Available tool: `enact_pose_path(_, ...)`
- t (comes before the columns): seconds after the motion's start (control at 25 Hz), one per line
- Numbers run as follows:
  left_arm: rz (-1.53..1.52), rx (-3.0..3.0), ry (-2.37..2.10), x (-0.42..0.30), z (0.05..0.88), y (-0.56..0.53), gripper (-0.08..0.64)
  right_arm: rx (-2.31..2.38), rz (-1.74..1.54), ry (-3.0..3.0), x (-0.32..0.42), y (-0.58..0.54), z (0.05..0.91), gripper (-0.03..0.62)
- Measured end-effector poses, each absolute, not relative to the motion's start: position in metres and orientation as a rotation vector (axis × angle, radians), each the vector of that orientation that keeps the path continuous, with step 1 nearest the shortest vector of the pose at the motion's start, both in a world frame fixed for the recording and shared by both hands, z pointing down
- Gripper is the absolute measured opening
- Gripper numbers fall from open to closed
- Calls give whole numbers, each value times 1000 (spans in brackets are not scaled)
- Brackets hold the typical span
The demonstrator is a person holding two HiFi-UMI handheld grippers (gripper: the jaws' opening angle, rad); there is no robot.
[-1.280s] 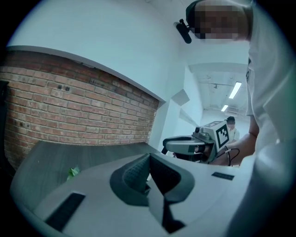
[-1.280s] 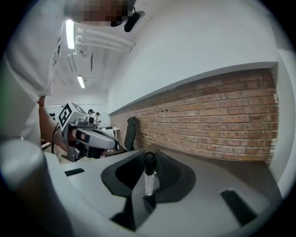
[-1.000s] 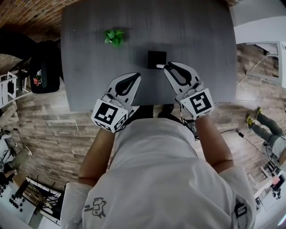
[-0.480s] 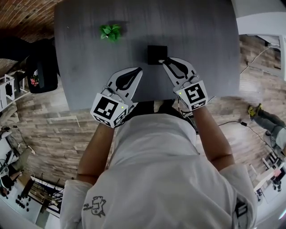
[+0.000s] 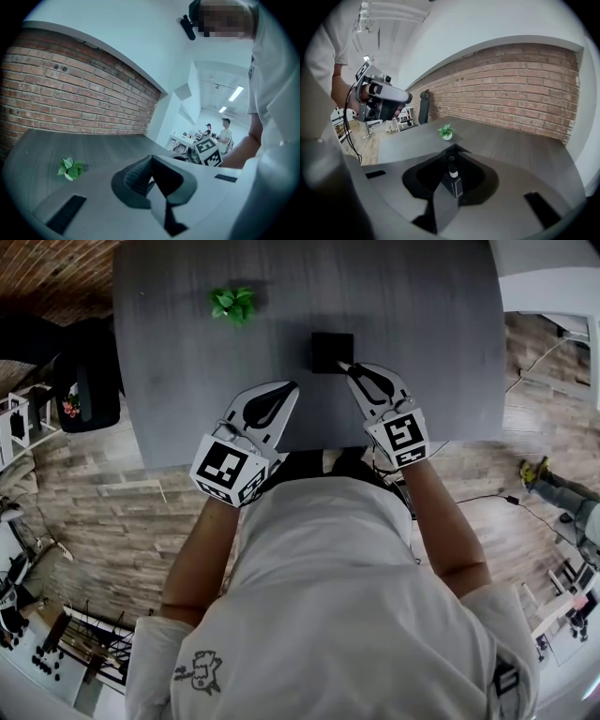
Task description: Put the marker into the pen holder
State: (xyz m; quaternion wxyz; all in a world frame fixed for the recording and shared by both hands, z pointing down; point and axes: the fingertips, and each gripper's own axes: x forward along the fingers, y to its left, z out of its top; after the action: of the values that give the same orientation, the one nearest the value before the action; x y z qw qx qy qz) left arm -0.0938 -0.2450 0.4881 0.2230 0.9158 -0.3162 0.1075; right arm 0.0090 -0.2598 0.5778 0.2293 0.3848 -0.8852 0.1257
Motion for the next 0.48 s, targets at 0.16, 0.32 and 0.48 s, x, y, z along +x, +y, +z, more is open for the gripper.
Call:
enact_pose_path(0.16, 296, 2529, -873, -93, 488, -243, 12, 1066, 355, -2387, 16, -258, 586, 111)
enact_pose_path(0.32, 293, 2534, -876, -90, 486, -239, 12, 1068, 353, -2401, 17, -255, 581, 125)
enact_pose_path(0.48, 289, 2540, -893, -85, 481, -235, 12, 1060, 342, -2429, 18, -250, 570, 126)
